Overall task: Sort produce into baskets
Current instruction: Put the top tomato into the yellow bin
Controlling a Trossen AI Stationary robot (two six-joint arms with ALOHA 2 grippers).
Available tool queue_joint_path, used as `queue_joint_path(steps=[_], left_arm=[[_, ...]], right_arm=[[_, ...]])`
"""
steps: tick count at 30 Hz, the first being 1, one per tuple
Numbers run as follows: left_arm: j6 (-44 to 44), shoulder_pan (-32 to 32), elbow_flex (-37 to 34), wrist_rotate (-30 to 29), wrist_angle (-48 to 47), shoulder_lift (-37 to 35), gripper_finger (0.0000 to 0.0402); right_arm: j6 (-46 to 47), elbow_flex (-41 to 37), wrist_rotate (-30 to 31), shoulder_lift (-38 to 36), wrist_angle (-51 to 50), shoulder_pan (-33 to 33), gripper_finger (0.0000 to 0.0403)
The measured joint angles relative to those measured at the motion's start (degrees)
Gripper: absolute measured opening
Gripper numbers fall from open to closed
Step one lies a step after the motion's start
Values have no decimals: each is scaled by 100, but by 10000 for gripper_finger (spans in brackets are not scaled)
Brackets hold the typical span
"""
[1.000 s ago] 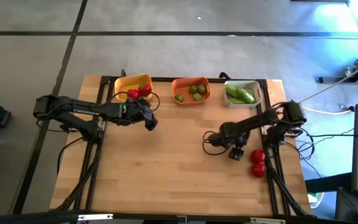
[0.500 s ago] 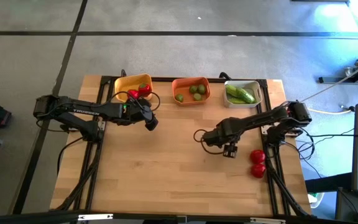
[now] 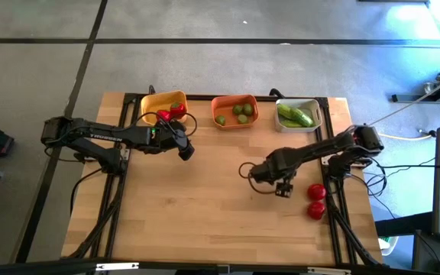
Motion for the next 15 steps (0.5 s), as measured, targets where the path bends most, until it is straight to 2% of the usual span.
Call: queue_joint_path(steps=[5,10,15], left_arm=[[-5,0,0,0,-1,0,363],[-7,0,0,0,-2,0,363],[-9,0,0,0,-2,0,363]], right_arm=[[212,-2,-74,0,-275,408,393],[445,-284,-748,0,-600,767,383],[409,-976,-1229,2,-682,987,379]])
